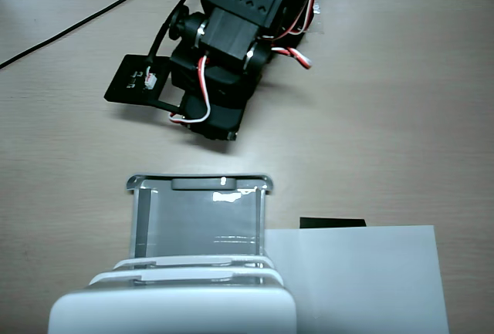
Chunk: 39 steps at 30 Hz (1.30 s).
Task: Close drawer.
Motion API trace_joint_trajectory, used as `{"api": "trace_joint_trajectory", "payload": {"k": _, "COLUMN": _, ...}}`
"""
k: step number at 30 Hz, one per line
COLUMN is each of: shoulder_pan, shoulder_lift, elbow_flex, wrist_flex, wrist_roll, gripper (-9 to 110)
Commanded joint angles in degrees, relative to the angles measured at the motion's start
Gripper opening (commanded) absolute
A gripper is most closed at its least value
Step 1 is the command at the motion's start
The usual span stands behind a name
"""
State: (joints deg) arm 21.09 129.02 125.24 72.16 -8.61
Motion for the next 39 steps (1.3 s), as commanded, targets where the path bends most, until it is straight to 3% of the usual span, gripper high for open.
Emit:
{"api": "trace_joint_trajectory", "payload": {"k": 1, "shoulder_pan": 0.8, "shoulder_lift": 3.1, "elbow_flex": -1.6, "wrist_flex": -0.2, "wrist_roll": -2.3, "gripper": 0}}
{"api": "trace_joint_trajectory", "payload": {"k": 39, "shoulder_pan": 1.6, "shoulder_lift": 1.7, "elbow_flex": 2.7, "wrist_flex": -4.3, "wrist_roll": -5.0, "gripper": 0}}
